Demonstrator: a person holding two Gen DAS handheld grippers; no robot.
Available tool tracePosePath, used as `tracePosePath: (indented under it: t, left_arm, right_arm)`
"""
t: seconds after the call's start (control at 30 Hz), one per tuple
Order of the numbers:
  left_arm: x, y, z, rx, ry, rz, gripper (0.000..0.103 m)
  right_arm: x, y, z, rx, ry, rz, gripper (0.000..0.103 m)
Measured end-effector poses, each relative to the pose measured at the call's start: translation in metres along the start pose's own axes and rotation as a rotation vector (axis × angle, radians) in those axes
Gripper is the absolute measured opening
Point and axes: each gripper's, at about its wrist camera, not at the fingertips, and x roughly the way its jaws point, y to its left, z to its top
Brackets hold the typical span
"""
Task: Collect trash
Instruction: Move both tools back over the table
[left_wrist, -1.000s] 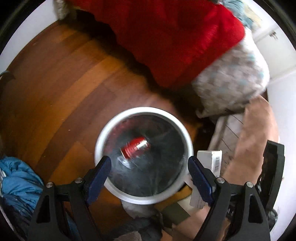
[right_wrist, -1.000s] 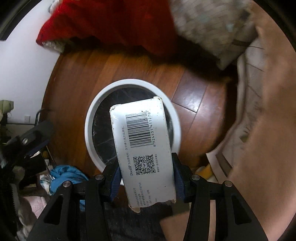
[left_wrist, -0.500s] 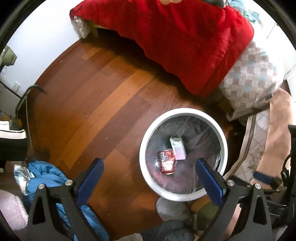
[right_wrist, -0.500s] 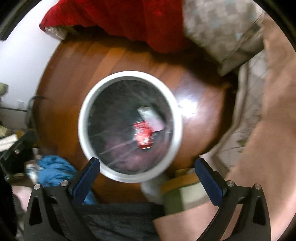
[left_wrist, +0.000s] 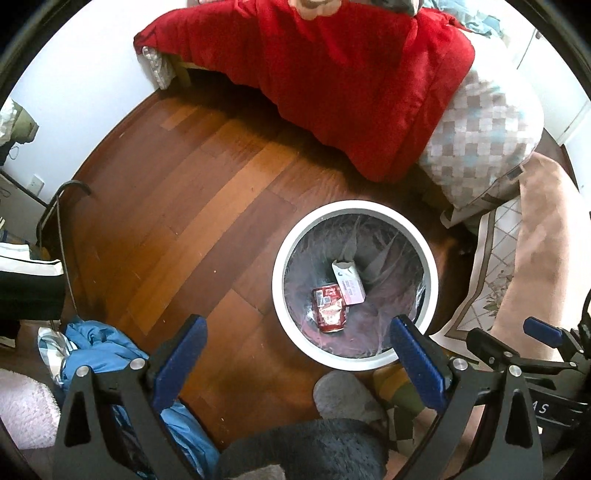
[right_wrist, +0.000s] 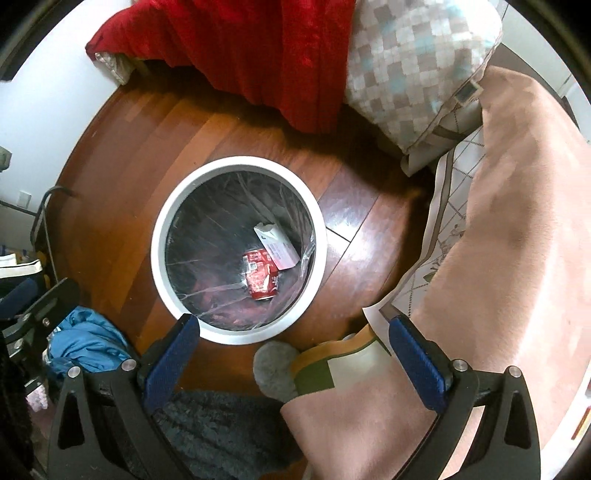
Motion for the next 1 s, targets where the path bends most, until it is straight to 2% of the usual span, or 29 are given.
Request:
tracePosePath:
  t: [0.2, 0.47, 0.73, 0.83, 0.93, 1.0]
  left_arm:
    - [-0.035, -0.002, -0.006, 0.01, -0.055, -0.002, 0.101]
    - [-0.106, -0.011, -0.018, 0.027, -0.159, -0.048, 0.101]
    - [-0.182, -0.031, -0.027, 0.03, -0.265, -0.053, 0.101]
    - [-0.2, -0.048, -0.033, 0.04, -0.305, -0.073, 0.101]
    - [-0.204, -0.079, -0.041, 0.072, -0.326, -0.082, 0.101]
    - [-0.194, -0.111, -0.048, 0.102, -0.308, -0.091, 0.101]
  right_arm:
    - [-0.041, -0.004, -0.011, 0.006, -0.068, 0.03, 0.103]
    - [-0.116, -0.008, -0.033, 0.011, -0.187, 0.089, 0.103]
    - [-0.204, -0.028, -0.06, 0.054, -0.329, 0.214, 0.103]
    - [-0.23, -0.051, -0.076, 0.101, -0.368, 0.253, 0.103]
    - [-0.245, -0.094, -0.098, 0.19, -0.381, 0.271, 0.103]
    - [-0.248, -0.131, -0.114, 0.259, -0.377, 0.251, 0.103]
